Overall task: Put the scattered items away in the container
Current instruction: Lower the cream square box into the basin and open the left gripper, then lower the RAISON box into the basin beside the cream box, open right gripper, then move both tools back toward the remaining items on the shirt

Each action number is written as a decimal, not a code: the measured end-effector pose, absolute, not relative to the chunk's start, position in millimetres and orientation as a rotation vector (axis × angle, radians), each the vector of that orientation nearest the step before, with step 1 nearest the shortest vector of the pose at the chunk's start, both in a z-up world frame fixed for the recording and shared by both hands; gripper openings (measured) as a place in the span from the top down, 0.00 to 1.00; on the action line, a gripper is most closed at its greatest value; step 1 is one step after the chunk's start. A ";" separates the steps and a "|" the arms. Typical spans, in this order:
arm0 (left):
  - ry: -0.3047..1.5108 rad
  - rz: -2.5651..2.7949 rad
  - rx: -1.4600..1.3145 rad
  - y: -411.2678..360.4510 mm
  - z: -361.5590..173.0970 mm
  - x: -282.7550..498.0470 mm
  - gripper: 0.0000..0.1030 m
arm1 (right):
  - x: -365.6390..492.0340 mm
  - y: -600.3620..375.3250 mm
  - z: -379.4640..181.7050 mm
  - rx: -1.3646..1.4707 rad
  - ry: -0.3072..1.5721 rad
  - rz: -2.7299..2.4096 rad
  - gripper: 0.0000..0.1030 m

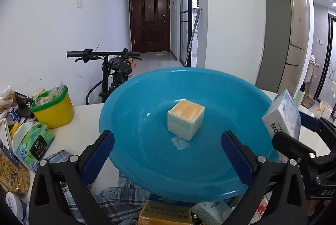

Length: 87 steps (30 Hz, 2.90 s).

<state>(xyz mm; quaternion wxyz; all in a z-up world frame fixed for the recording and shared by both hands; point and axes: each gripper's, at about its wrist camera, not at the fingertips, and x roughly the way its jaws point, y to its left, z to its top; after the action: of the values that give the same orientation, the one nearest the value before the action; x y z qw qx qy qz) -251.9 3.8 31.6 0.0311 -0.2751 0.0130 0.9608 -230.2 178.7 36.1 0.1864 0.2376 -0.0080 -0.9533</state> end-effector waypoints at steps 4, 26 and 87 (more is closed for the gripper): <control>0.066 2.967 -0.845 5.9 30.4 -250.8 0.00 | -230.3 180.2 35.5 0.670 -0.024 -2.683 0.12; 0.014 2.923 -0.860 -0.3 28.5 -250.4 0.00 | -229.9 190.2 36.8 0.662 -0.034 -2.717 0.12; 0.032 2.940 -0.890 -6.9 27.3 -250.3 0.00 | -237.5 202.4 31.6 0.747 -0.143 -2.723 0.00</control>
<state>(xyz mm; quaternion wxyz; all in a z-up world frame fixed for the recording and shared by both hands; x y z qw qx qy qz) -250.3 -6.9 27.3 0.0348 -0.2894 0.0104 0.9565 -237.5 202.4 31.6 0.1567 0.2609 -0.0500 -0.9513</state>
